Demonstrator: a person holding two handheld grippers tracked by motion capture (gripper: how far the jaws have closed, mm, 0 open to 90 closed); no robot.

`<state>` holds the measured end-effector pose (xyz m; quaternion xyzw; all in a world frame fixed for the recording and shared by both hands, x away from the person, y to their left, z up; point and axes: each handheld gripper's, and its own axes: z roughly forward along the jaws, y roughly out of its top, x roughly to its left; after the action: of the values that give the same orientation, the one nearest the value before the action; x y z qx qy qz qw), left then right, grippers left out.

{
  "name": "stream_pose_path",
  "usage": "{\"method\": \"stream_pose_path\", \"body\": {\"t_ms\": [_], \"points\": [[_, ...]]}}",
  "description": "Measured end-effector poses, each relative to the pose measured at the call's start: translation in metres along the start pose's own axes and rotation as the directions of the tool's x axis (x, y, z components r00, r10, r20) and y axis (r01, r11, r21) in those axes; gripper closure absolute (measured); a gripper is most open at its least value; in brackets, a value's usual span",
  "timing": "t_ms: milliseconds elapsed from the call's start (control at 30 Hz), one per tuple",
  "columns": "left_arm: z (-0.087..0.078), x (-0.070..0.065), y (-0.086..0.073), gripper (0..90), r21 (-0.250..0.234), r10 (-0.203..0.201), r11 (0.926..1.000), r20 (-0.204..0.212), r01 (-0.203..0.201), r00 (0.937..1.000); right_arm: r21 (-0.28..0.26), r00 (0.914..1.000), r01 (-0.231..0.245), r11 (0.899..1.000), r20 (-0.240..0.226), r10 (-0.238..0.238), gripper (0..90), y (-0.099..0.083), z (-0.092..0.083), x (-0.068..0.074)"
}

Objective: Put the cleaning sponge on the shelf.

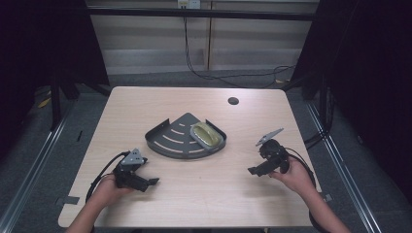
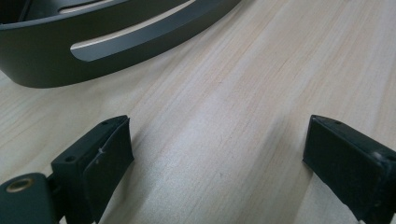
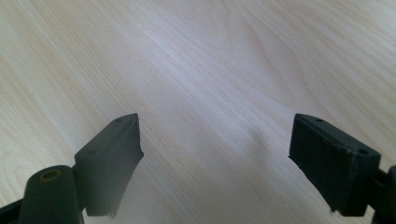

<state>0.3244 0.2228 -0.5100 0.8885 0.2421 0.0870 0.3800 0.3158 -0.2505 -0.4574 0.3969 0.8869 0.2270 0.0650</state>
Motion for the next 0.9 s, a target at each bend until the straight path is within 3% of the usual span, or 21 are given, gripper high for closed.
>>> {"method": "stream_pose_path", "body": {"t_ms": [167,367,733,867,900], "points": [[0.0,0.0,0.0,7.7,0.0,-0.001,1.0,0.0,0.001,1.0,-0.011,1.0,-0.007,1.0,0.003,0.007,16.3,-0.012,0.001,-0.003],[0.0,0.0,0.0,7.7,0.0,0.0,1.0,0.0,0.0,1.0,-0.014,0.9997,0.016,1.0,0.02,-0.015,16.3,-0.026,0.003,-0.007],[0.0,0.0,0.0,7.7,0.0,-0.001,1.0,0.0,0.001,1.0,-0.042,0.9996,-0.008,0.999,0.026,0.009,16.2,-0.044,0.006,-0.011],[0.0,0.0,0.0,7.7,0.0,-0.001,1.0,0.0,0.001,1.0,-0.056,0.999,0.014,0.998,0.042,-0.011,15.3,-0.051,0.01,-0.011],[0.0,0.0,0.0,7.7,0.0,0.0,1.0,0.0,0.0,1.0,-0.08,0.9989,0.015,0.997,0.045,-0.011,15.5,-0.053,0.01,-0.012]]}}
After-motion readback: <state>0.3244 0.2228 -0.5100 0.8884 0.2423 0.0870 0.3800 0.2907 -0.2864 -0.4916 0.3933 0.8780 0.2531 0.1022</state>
